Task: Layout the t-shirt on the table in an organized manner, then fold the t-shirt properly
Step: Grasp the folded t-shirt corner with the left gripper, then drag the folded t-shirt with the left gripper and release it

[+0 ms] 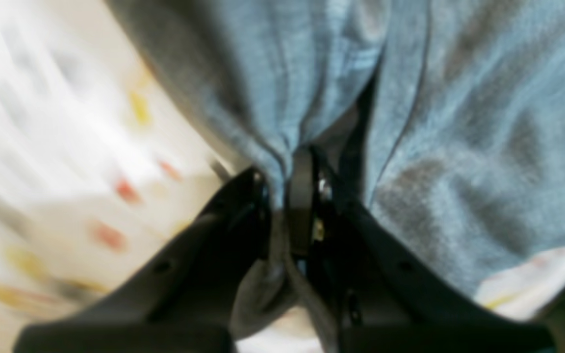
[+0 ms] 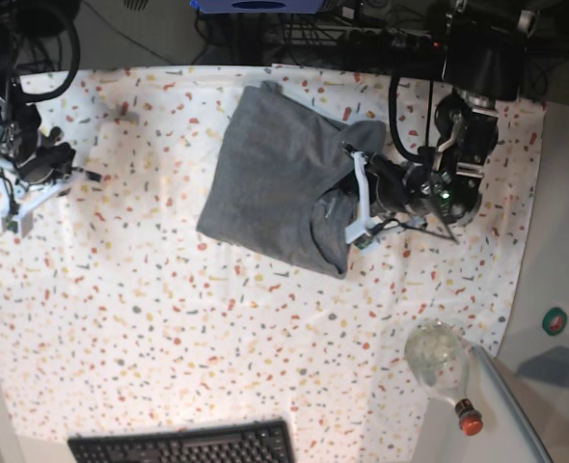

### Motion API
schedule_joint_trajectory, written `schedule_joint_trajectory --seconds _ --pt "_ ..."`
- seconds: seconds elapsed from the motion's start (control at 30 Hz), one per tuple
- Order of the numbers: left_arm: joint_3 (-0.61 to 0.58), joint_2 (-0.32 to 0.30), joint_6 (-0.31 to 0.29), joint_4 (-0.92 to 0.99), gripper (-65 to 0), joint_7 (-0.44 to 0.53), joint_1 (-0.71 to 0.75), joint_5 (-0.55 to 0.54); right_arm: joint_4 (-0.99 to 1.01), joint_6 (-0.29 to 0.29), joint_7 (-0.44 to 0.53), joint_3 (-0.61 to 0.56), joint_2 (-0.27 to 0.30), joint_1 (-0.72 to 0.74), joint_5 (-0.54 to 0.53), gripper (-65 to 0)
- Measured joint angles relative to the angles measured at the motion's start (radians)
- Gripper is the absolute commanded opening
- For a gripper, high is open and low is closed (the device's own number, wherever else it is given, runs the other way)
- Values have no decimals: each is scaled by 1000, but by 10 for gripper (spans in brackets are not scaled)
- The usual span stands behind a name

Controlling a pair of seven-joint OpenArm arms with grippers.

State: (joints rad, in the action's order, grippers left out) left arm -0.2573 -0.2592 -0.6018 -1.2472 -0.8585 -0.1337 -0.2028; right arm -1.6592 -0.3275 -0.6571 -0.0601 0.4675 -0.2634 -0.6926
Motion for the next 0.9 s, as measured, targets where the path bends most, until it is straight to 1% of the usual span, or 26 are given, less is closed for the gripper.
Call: schedule_joint_trajectory --seconds 0.07,0.1,0.17,0.2,0.27,0.33,0.43,0.53,0.6,0.7,0.9 --pt "-166 -16 0 0 -650 1 -68 79 39 0 0 17 -3 2 1 -650" --pt "-259 -31 5 0 -650 11 -101 135 51 0 -2 20 -5 2 -4 -650" --pt "-410 -39 0 0 -650 13 -160 217 66 0 -4 21 -9 -1 -7 -650" --pt "-470 -43 0 0 -650 9 -186 250 69 -1 -8 21 -8 -1 -6 -650" --pt "-551 -35 -3 7 -650 13 -232 320 72 -1 8 21 -7 -3 -6 -650" --pt "-620 -12 -9 21 -650 3 -281 383 76 -1 21 20 -8 -3 -7 -650" --pt "-689 61 0 37 -650 -2 -339 460 76 -1 30 23 -26 -11 -4 -650" --pt "-758 142 0 55 -650 17 -365 472 76 -1 25 23 -40 -21 -8 -650" --pt "-792 178 0 71 -650 28 -359 460 77 -1 24 23 -38 -19 -7 -650" --pt "-798 203 -8 110 -650 25 -348 460 77 -1 29 23 -36 -19 -4 -650" --pt "-791 213 -7 166 -650 14 -357 461 82 -1 30 23 -37 -19 -7 -650"
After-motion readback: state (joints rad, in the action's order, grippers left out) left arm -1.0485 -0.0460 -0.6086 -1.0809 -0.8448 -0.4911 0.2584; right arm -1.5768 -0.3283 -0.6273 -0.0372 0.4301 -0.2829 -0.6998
